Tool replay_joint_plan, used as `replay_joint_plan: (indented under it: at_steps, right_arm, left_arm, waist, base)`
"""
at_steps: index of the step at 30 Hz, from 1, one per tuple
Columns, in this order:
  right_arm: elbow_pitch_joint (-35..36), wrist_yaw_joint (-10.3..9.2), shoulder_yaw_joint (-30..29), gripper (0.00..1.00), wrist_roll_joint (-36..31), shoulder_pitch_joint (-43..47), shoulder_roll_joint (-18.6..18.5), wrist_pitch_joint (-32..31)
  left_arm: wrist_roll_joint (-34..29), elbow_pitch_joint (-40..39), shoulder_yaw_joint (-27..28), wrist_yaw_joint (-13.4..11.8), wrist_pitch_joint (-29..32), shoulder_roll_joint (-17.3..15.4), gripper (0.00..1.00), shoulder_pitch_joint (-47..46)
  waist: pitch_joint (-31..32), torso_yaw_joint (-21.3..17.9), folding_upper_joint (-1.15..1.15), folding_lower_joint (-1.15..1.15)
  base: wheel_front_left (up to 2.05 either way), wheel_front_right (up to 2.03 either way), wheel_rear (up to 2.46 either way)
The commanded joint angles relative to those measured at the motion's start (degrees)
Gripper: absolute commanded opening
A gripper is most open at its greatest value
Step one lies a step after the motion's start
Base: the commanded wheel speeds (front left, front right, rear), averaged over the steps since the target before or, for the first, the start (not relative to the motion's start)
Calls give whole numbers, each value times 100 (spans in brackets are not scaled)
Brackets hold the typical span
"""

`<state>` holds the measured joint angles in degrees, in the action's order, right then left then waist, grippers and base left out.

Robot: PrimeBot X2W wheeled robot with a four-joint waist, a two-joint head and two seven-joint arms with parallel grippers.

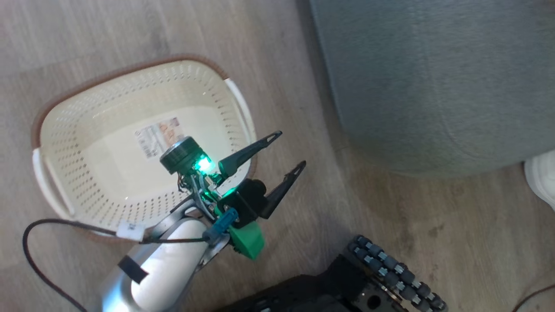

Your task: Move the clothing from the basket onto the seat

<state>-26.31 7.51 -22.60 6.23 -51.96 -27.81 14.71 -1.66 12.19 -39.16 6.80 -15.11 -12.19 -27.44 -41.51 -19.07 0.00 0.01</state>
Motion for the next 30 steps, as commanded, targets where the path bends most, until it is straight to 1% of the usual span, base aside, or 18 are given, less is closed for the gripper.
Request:
replay_joint_plan:
  at_steps: [1,4,6,9,13,19,20,24,25,26,27,30]
  right_arm:
    - [-105,-2,-58,0,-90,-68,-333,29]
    - [-733,-2,-77,0,-167,-399,-370,29]
    - [-1107,-2,39,0,-278,-571,-401,29]
    - [-1777,-2,240,0,-701,-735,-480,29]
    - [-2422,-2,382,0,-915,-1033,-450,29]
    - [-3343,-2,613,0,-869,-1310,-381,29]
    - [-3343,-2,613,0,-869,-1310,-381,29]
    - [-3756,-2,805,0,-743,-1464,-351,29]
    - [-3806,-2,841,31,-718,-1496,-361,29]
    - [-3823,-2,864,77,-700,-1517,-375,29]
    - [-3837,-2,871,100,-672,-1527,-371,29]
    - [-3914,-2,983,100,-636,-1517,-318,29]
  left_arm:
    - [-79,-170,32,-60,11,-67,100,-103]
    - [-70,-163,-68,-114,11,-55,100,-138]
    - [-40,-174,-100,-163,11,-45,100,-150]
    - [-23,-173,-147,-221,11,-82,100,-156]
    - [-2,-170,-191,-314,11,-139,100,-155]
    - [83,-164,-242,-408,11,-135,100,-161]
    - [83,-164,-242,-408,11,-135,100,-161]
    - [103,-152,-291,-432,11,-135,100,-195]
    - [105,-152,-300,-438,11,-133,100,-213]
    - [111,-156,-305,-448,11,-130,100,-229]
    - [118,-159,-307,-459,11,-128,100,-242]
    - [155,-162,-311,-491,11,-127,100,-235]
  waist:
    - [-101,149,0,-1]
    - [-128,262,0,-1]
    - [-137,318,0,-1]
    - [-148,365,0,-1]
    - [-192,434,0,-1]
    - [-243,525,0,-1]
    - [-243,525,0,-1]
    - [-253,547,0,-1]
    - [-251,549,0,-1]
    - [-244,547,0,-1]
    - [-230,537,0,-1]
    - [-146,477,0,-1]
  base:
    - [0,0,0]
    - [0,0,0]
    - [0,0,0]
    - [0,0,0]
    - [0,0,0]
    - [0,0,0]
    - [0,0,0]
    - [0,0,0]
    - [0,0,0]
    - [0,0,0]
    - [0,0,0]
    - [0,0,0]
